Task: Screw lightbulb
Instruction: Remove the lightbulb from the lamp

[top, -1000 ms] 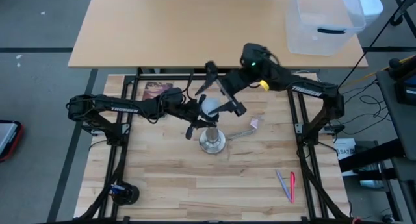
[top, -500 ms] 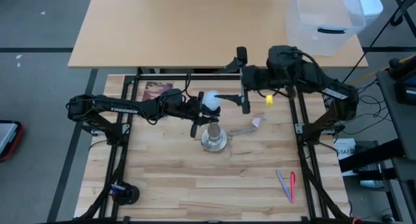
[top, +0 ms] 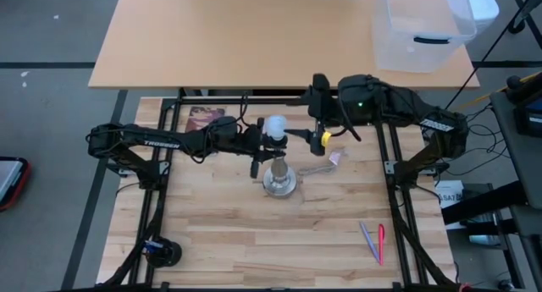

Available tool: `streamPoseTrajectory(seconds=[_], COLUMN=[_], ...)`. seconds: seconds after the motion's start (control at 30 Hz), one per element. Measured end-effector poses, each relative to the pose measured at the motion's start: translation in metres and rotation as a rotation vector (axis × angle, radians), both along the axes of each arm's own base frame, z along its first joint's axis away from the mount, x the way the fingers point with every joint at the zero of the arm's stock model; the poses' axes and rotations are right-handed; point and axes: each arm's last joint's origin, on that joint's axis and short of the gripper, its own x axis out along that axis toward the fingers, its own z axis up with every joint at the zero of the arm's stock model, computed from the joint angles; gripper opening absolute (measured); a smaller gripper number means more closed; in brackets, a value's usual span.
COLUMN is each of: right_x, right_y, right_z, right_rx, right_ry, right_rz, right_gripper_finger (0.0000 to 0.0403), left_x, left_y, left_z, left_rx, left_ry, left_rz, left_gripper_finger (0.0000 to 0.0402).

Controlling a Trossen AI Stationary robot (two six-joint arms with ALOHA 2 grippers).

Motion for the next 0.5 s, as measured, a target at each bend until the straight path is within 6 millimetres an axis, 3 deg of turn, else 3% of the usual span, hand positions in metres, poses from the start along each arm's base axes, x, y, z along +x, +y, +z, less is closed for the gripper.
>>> streamPoseTrajectory(seconds=[0.5], right_x=[0.019], right_y=[0.000], right_z=[-0.014], right_rx=[0.077], right_ry=[0.033], right_rz=[-0.074], right_gripper_finger=[0.0318], left_x=[0.000], left_y=[0.002], left_z=[0.000], left_rx=[0.006], left_ry=[-0.002], left_rz=[0.066], left_gripper_finger=[0.0072])
